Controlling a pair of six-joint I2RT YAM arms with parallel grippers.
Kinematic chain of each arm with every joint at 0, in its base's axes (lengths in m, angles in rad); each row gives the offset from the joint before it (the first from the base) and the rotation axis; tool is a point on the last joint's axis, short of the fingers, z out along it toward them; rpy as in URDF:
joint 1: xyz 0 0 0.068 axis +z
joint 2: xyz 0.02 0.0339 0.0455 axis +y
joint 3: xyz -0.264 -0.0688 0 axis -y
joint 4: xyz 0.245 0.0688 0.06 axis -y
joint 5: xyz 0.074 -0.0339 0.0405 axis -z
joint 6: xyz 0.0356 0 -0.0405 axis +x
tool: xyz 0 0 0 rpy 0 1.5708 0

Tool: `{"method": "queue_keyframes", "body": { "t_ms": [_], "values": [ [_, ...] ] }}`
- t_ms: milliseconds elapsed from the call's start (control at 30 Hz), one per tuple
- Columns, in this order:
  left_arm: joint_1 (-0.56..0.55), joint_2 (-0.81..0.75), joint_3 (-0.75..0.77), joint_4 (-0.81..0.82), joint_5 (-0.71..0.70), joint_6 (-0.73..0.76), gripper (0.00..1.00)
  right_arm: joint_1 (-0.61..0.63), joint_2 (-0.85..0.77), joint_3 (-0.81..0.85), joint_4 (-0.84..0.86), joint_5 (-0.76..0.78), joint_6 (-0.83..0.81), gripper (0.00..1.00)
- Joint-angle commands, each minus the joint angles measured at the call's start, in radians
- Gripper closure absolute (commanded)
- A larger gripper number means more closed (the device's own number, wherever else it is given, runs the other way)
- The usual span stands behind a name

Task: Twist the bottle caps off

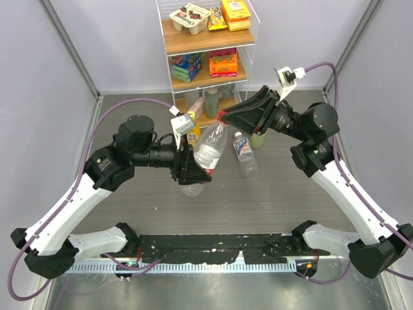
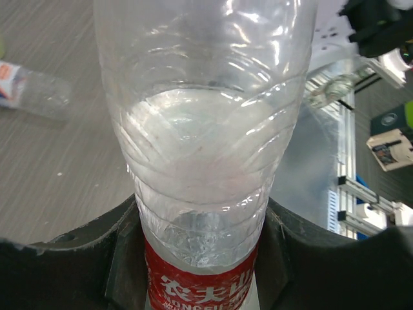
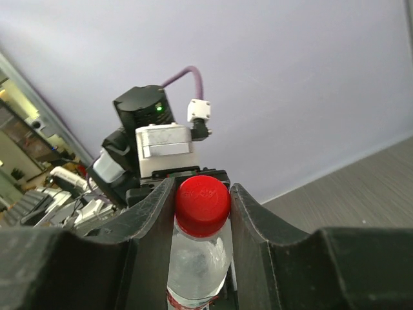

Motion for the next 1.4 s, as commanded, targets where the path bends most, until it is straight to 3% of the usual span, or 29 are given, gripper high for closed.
{"method": "queue_keyframes", "body": {
  "t_ms": [0,267,467,533,600,700,800,867,1167,1367],
  "values": [
    [-0.004,-0.019,0.005,0.207,0.183,-0.055,1.00,0.020,-0.011,0.032,0.120,-0.212,0.058,0.98],
    [-0.005,-0.055,-0.056,0.360,0.332,-0.129,1.00,0.020,-0.022,0.017,0.260,-0.278,0.125,0.98],
    [-0.004,-0.064,-0.078,0.366,0.333,-0.129,1.00,0.020,-0.018,0.018,0.254,-0.269,0.125,0.98],
    [-0.004,-0.062,-0.081,0.346,0.321,-0.118,1.00,0.022,-0.022,0.021,0.234,-0.248,0.122,0.93],
    [-0.004,-0.061,-0.081,0.311,0.303,-0.092,1.00,0.022,-0.025,0.029,0.178,-0.213,0.098,0.72],
    [-0.005,-0.064,-0.088,0.254,0.261,-0.055,1.00,0.020,-0.031,0.041,0.153,-0.188,0.084,0.50],
    [-0.004,-0.075,-0.110,0.227,0.224,-0.025,1.00,0.020,-0.045,0.038,0.108,-0.142,0.066,0.17],
    [-0.004,-0.081,-0.121,0.199,0.194,-0.003,1.00,0.020,-0.058,0.043,0.024,-0.099,0.020,0.03],
    [-0.004,-0.108,-0.162,0.052,0.054,0.090,1.00,0.019,-0.129,0.045,-0.404,0.283,-0.143,0.00],
    [-0.004,-0.136,-0.234,-0.016,-0.116,0.121,1.00,0.020,-0.242,-0.037,-0.543,0.439,-0.138,0.00]
  ]
}}
